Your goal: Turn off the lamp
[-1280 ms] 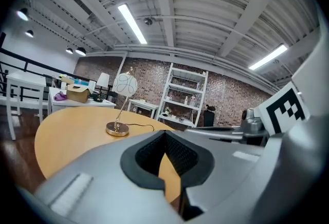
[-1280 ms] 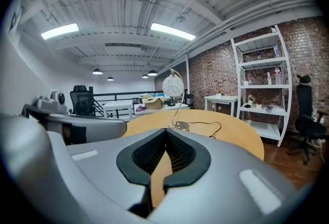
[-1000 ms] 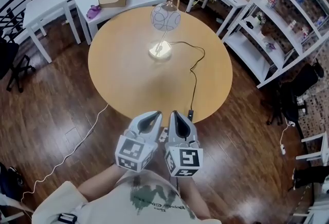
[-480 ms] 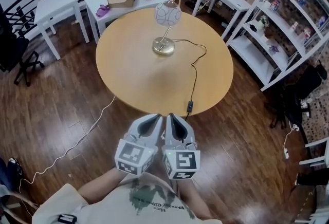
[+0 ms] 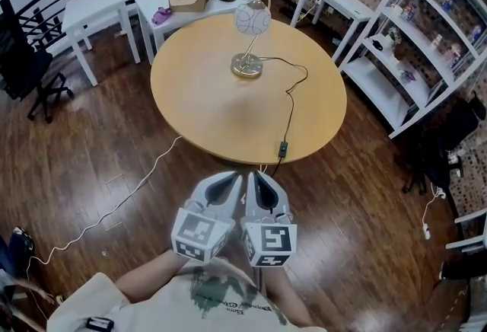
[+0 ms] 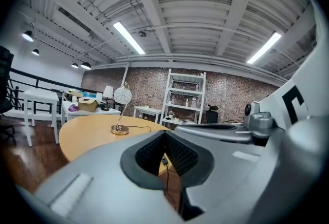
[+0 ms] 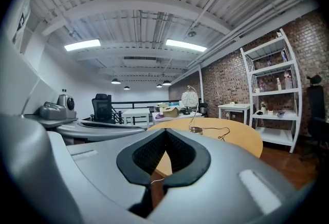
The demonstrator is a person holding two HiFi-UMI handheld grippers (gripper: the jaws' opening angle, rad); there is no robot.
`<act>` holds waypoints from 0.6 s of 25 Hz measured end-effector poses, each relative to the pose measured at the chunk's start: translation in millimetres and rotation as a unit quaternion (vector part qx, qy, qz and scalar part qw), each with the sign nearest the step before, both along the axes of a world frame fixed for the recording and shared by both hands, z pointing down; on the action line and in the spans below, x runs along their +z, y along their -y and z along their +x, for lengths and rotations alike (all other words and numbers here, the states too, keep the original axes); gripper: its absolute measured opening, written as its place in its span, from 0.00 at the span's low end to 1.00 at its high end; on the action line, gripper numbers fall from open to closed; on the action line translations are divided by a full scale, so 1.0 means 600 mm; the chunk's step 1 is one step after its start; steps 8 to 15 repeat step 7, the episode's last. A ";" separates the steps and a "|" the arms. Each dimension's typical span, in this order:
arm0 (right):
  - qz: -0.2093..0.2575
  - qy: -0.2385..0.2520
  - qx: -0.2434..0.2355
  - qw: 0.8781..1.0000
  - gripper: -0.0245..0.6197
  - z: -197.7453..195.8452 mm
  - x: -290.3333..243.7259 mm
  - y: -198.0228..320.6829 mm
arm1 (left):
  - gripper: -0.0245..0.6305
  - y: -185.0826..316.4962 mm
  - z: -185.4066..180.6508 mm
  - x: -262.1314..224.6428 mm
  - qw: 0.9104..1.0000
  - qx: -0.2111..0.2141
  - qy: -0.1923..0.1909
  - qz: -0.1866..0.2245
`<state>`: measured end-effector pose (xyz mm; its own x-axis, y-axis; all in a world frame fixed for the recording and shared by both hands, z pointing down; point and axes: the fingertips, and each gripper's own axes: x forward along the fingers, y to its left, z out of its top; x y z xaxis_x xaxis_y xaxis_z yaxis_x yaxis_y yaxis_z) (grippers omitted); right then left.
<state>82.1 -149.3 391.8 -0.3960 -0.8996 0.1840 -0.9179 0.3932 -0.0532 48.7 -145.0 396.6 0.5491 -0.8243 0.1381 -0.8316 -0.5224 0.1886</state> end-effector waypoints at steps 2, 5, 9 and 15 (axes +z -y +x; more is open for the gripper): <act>-0.002 0.002 0.001 1.000 0.04 0.002 0.000 -0.009 | 0.03 -0.009 0.001 -0.003 1.000 0.000 0.000 0.000; -0.003 0.002 0.001 1.000 0.04 0.001 0.000 -0.025 | 0.03 -0.025 0.000 -0.008 1.000 -0.001 0.000 0.001; -0.002 0.002 0.000 1.000 0.04 0.000 0.000 -0.037 | 0.03 -0.037 -0.001 -0.009 1.000 -0.002 0.001 0.002; -0.002 0.002 0.000 1.000 0.04 0.000 0.000 -0.037 | 0.03 -0.037 -0.001 -0.009 1.000 -0.002 0.001 0.002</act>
